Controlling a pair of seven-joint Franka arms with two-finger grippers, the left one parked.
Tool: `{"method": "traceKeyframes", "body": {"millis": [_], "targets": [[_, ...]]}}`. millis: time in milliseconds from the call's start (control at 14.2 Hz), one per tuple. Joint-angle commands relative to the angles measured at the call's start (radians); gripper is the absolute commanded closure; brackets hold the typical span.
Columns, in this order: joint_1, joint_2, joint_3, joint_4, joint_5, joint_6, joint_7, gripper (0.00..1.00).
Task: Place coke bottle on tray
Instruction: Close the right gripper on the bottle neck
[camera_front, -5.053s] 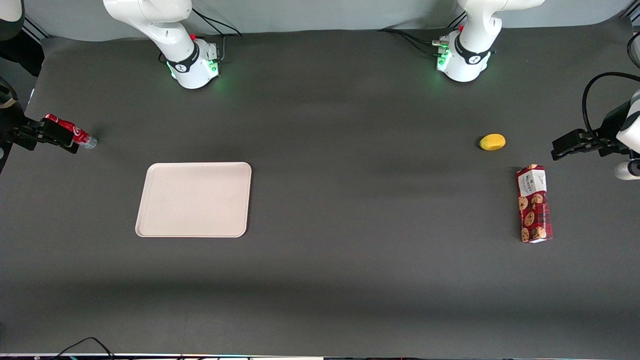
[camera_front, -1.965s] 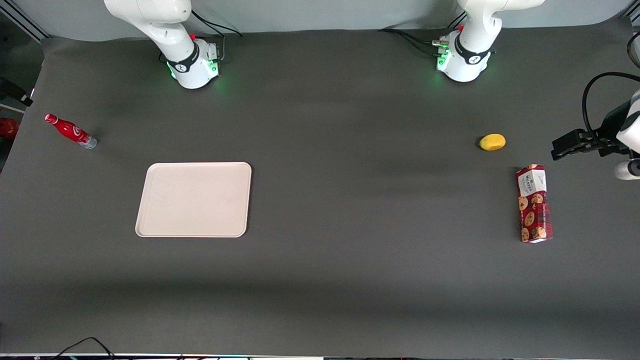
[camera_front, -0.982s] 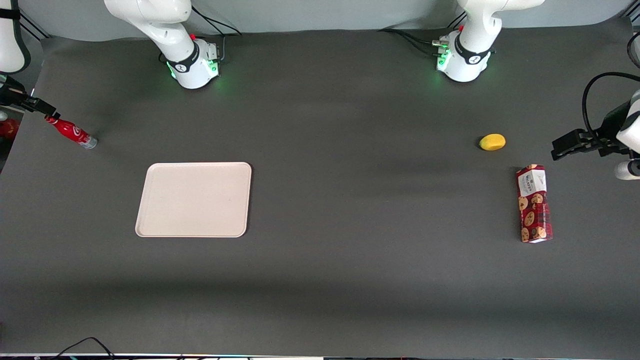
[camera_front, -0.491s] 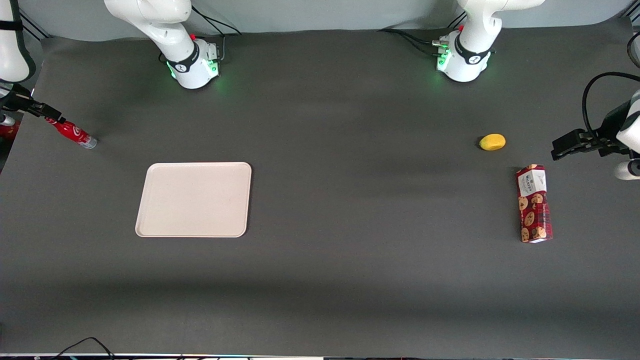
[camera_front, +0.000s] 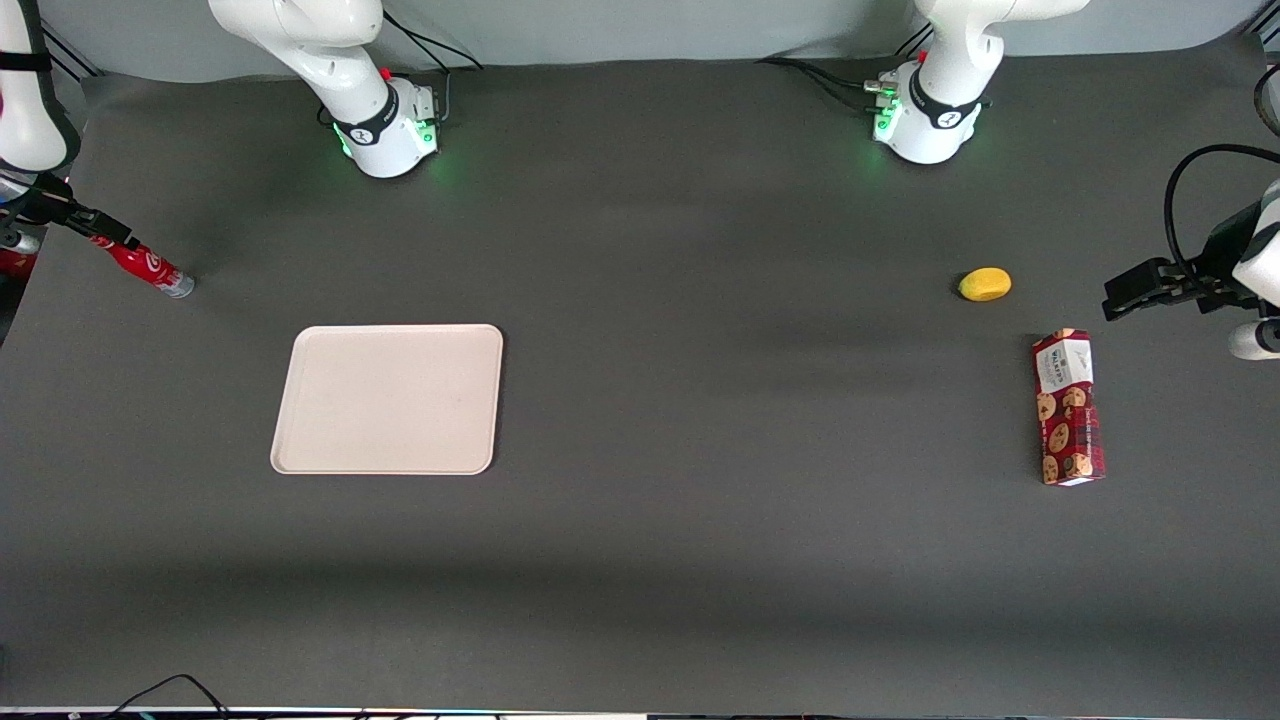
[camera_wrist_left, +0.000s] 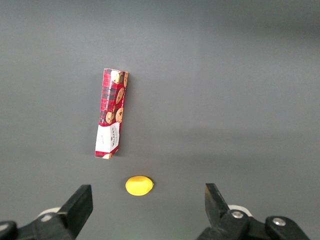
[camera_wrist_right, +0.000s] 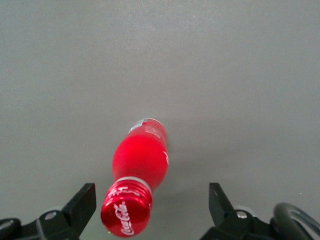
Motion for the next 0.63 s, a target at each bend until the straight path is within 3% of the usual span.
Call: {"method": "traceKeyframes", "body": {"millis": [0,70,211,351,421,491,561], "targets": [[-0.006,0.001,-0.003,-0.008,0.027,0.026,-0.040,0.00],[-0.007,0.001,-0.003,-0.010,0.027,0.028,-0.040,0.02],[-0.006,0.003,-0.003,-0.008,0.027,0.028,-0.040,0.28],[-0.006,0.004,-0.003,-0.008,0.027,0.036,-0.042,0.61],[-0.006,0.004,-0.003,-0.008,0.027,0.036,-0.042,0.86],[-0.004,0.004,-0.003,-0.008,0.027,0.036,-0.042,1.00],[-0.003,0.004,-0.003,-0.008,0.027,0.036,-0.042,1.00]]}}
